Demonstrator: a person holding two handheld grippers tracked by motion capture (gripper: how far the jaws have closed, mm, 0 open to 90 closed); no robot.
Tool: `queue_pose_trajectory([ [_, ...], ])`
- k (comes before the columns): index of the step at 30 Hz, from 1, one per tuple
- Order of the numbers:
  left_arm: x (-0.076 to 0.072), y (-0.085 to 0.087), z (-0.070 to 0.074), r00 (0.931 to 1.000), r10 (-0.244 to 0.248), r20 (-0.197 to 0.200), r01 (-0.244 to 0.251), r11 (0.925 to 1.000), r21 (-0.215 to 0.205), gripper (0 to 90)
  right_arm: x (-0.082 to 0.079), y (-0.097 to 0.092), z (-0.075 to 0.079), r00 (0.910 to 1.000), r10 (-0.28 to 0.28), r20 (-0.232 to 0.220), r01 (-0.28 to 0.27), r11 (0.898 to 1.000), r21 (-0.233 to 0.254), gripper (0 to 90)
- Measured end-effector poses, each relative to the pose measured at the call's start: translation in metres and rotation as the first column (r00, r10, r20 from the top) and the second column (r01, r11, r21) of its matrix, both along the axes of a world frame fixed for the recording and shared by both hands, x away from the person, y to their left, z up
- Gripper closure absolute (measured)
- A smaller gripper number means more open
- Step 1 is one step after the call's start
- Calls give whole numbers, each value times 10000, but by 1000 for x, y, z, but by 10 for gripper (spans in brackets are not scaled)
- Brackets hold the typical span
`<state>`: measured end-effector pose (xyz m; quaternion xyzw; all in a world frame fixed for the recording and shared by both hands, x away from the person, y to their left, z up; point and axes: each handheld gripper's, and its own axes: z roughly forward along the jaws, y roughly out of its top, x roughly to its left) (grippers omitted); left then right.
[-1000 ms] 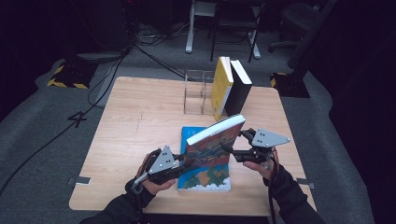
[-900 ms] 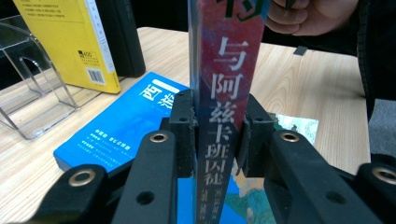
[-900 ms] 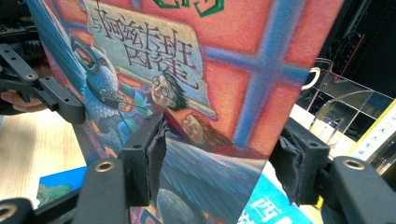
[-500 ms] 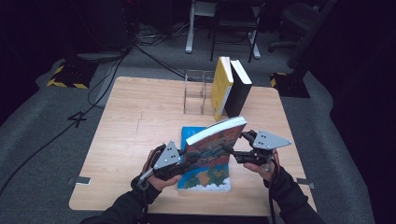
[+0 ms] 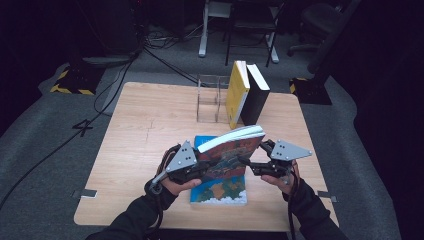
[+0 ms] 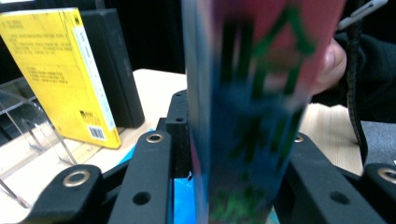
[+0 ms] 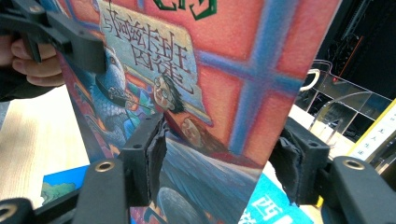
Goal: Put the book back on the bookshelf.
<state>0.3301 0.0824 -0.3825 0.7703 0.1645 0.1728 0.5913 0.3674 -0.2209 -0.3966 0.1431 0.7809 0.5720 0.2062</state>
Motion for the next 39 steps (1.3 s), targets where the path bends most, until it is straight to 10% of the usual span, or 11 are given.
queue_pose_trajectory([
  [29, 3, -14, 19, 9994, 90, 338, -93, 9999, 83, 727, -2, -19, -5, 9981, -341, -520, 308, 9976, -617, 336],
  [39, 4, -15, 16, 9988, 389, 302, -383, 9991, -196, 728, -2, -51, -45, 9833, -1218, -1355, 874, 9680, -2353, 320],
])
